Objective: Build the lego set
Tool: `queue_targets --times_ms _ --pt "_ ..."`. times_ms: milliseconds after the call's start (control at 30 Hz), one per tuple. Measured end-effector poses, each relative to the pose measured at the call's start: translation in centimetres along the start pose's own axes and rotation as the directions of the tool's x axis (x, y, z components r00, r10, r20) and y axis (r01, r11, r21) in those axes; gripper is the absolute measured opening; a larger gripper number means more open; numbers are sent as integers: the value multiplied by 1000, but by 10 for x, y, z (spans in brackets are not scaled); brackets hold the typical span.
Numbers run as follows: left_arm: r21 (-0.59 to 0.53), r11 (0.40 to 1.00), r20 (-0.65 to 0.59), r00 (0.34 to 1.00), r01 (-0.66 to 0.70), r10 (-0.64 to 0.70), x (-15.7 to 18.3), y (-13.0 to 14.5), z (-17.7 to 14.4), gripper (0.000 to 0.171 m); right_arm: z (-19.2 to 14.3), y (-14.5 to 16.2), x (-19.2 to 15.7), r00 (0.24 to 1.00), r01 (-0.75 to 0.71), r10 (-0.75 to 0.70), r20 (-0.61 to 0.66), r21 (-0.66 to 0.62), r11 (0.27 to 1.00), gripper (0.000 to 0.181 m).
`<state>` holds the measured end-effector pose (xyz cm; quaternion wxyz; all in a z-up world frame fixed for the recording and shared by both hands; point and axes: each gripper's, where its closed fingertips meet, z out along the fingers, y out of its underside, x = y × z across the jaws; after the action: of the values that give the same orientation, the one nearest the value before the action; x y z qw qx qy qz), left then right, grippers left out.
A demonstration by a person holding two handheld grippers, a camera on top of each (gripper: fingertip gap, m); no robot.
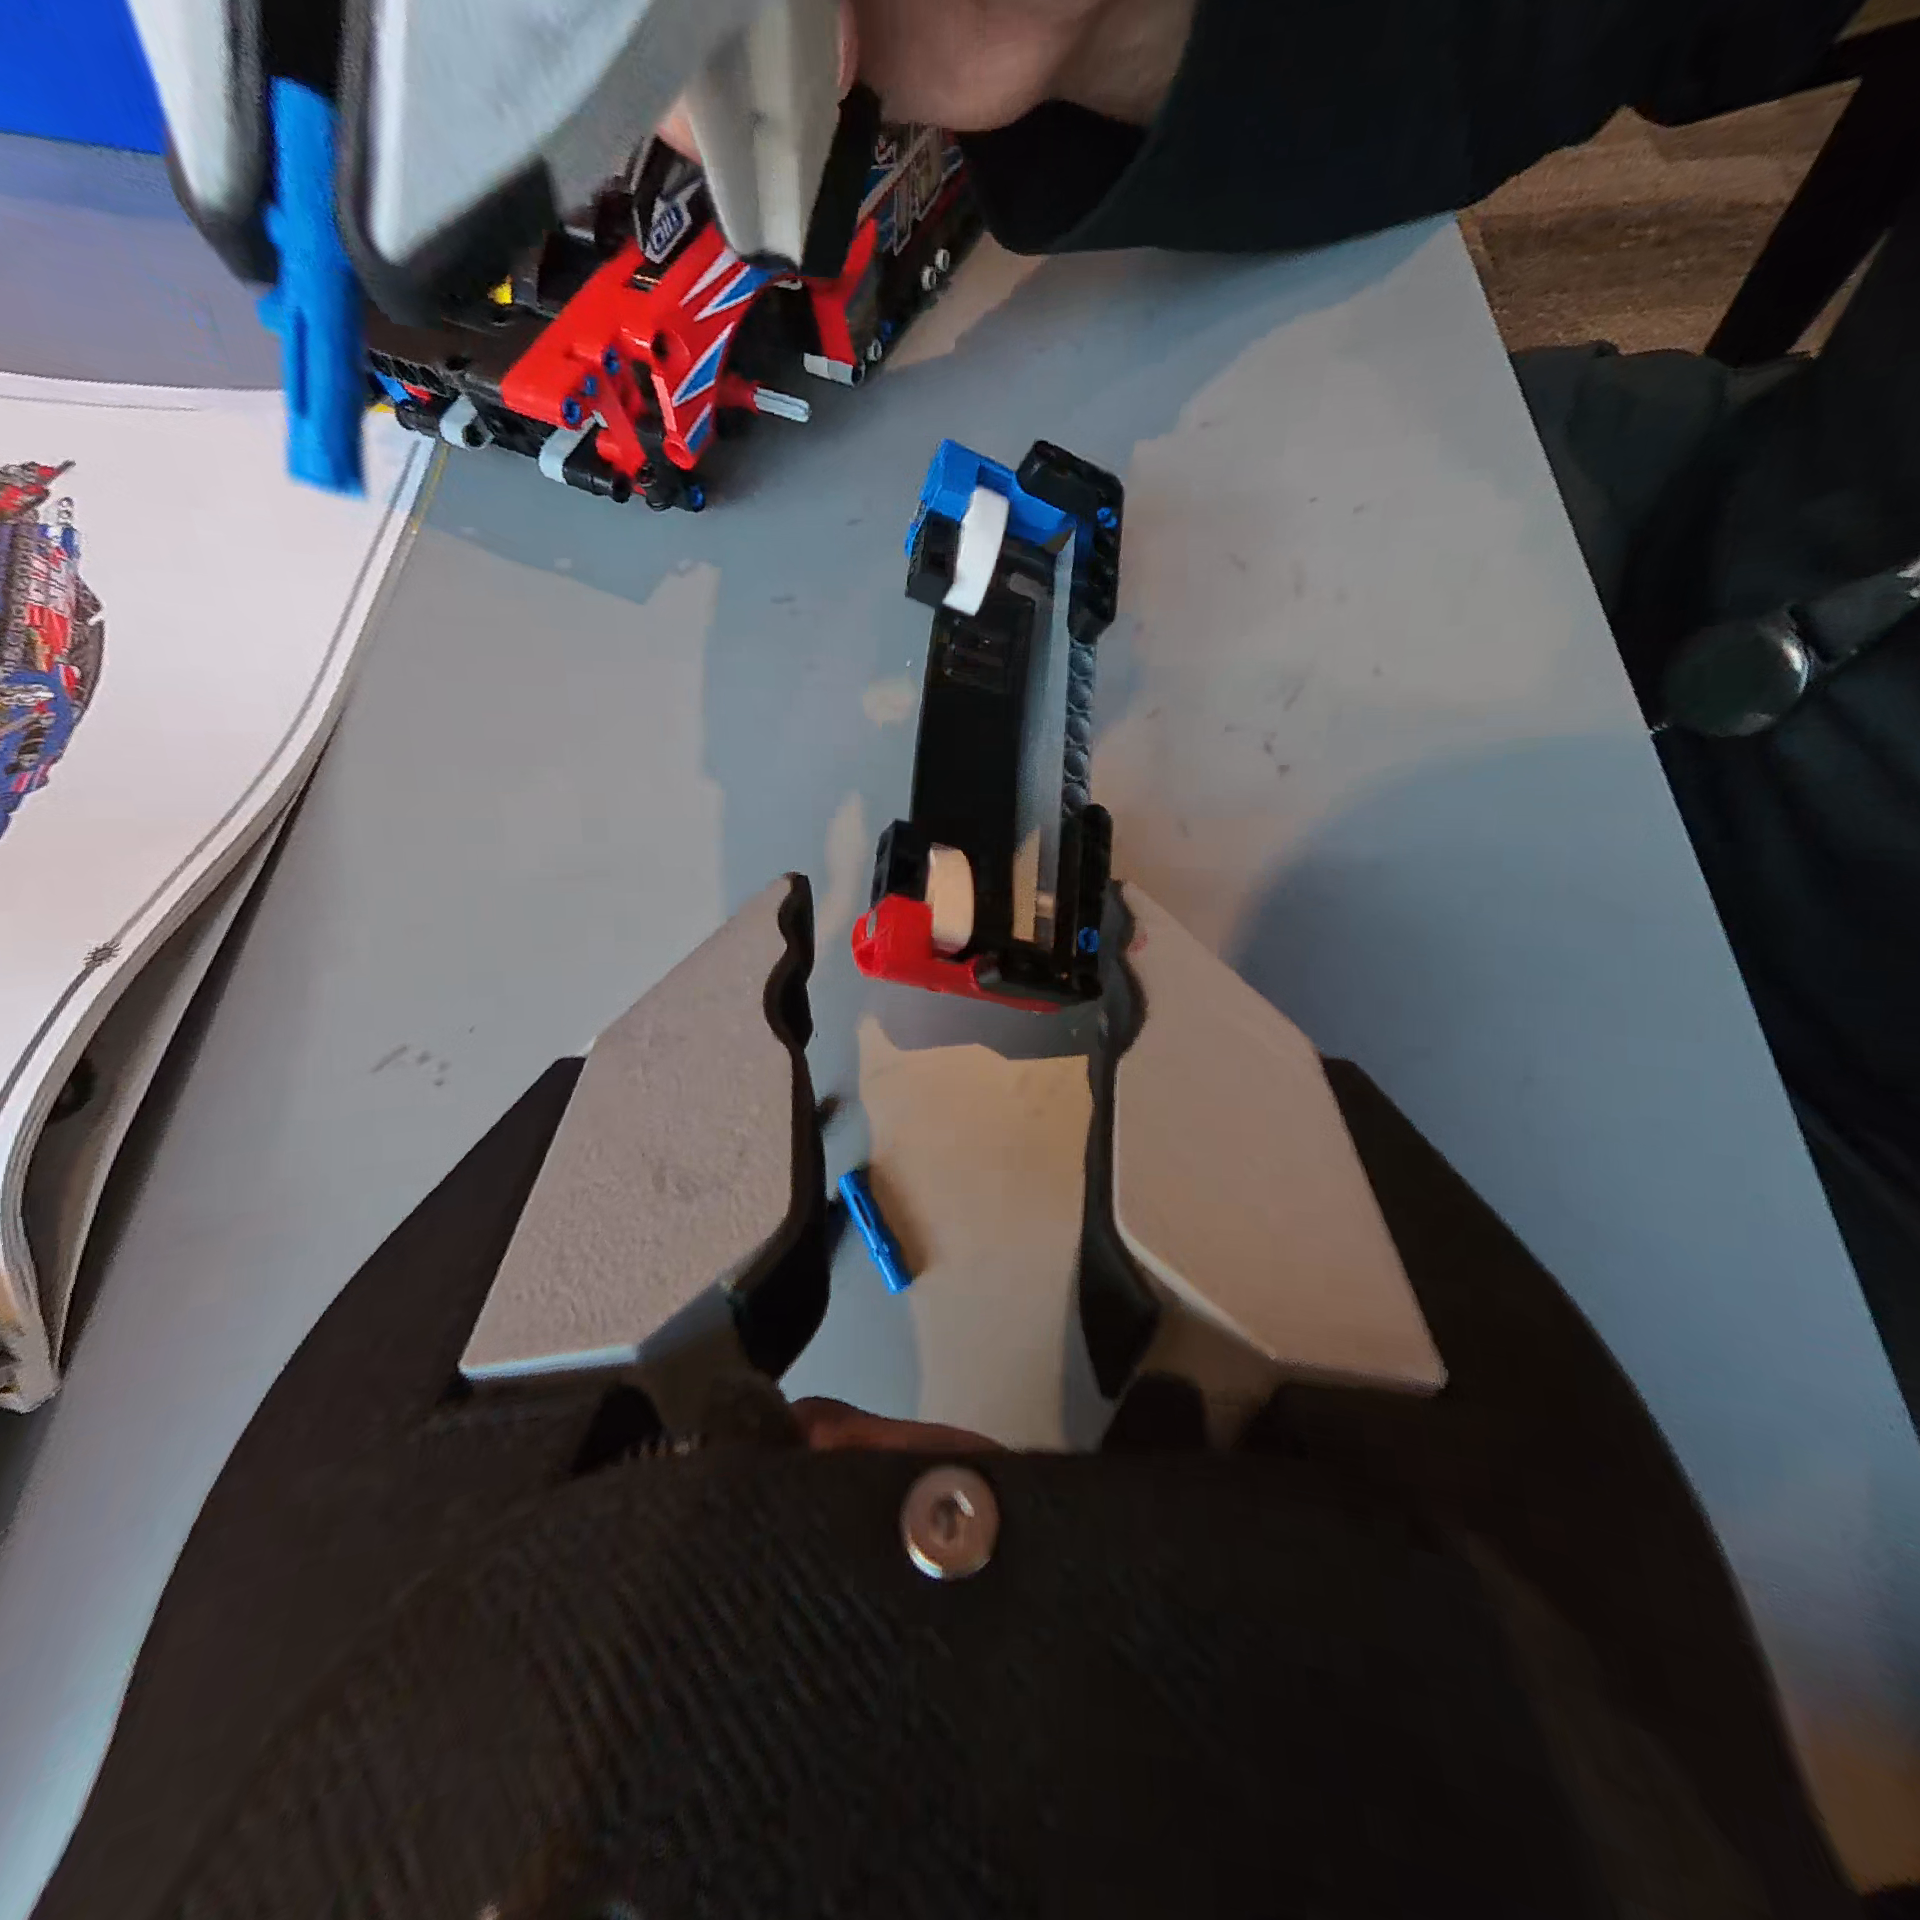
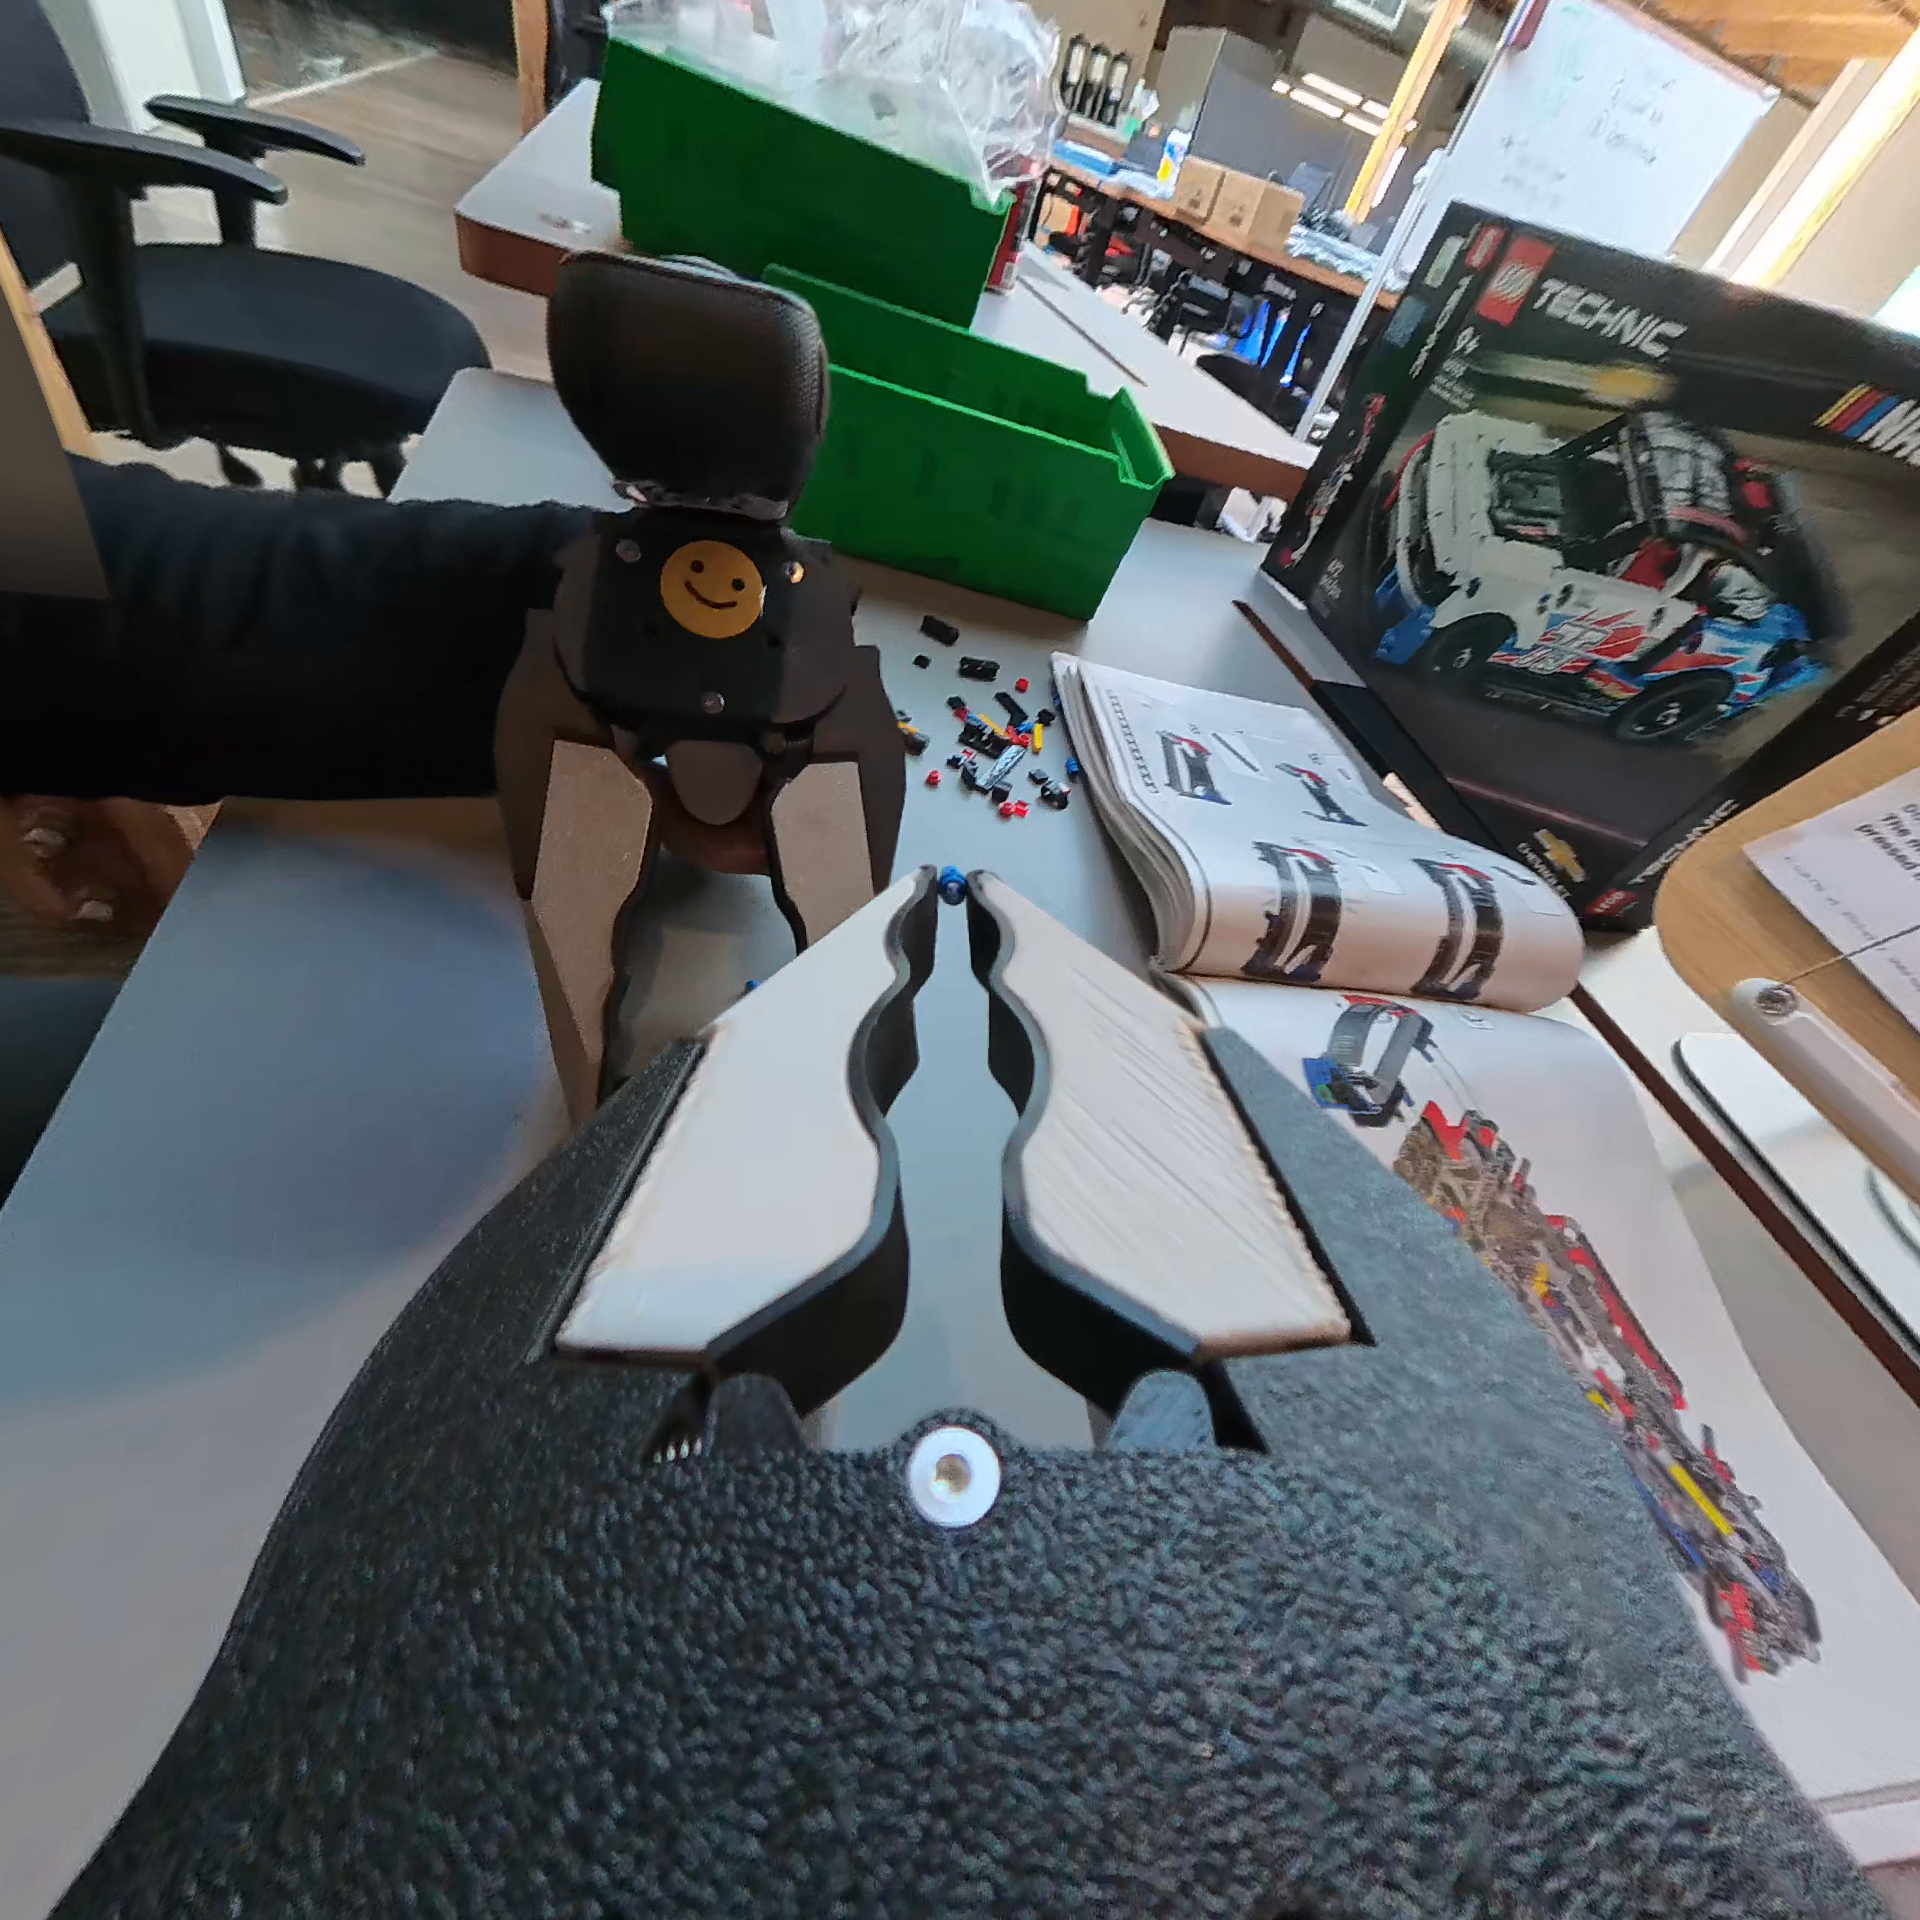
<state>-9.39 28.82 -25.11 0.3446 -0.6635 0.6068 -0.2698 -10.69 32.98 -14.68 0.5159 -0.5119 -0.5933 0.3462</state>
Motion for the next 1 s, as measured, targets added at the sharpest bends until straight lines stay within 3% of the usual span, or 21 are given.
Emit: queue_targets --times_ms 100,267,433,633,800,900,1000 --pt "-28 1000 1 1000 -13 13 2 3 2 56 3 7 -8 999 4 -2 45 -36 999 5" --pt "24 1000 -11 1000 -9 9 4 -6 -5 56 4 13 -8 999 18 -15 40 -63 998 5" --pt "-47 999 -16 1000 -16 16 6 6 4 60 4 15 -7 999 20 -18 37 -67 998 5" --pt "-99 994 63 996 -51 57 -7 13 14 51 3 21 -3 1000 9 -7 27 -97 995 5" --pt "-85 995 56 997 -49 54 -8 11 16 44 2 25 -1 1000 -3 6 25 -116 993 5" --pt "-79 997 31 1000 -1 4 -8 11 16 44 3 29 -2 999 -16 20 28 -133 991 5" --pt "-39 986 8 987 163 -163 -16 5 14 43 4 30 -1 999 -22 25 20 -140 990 5"
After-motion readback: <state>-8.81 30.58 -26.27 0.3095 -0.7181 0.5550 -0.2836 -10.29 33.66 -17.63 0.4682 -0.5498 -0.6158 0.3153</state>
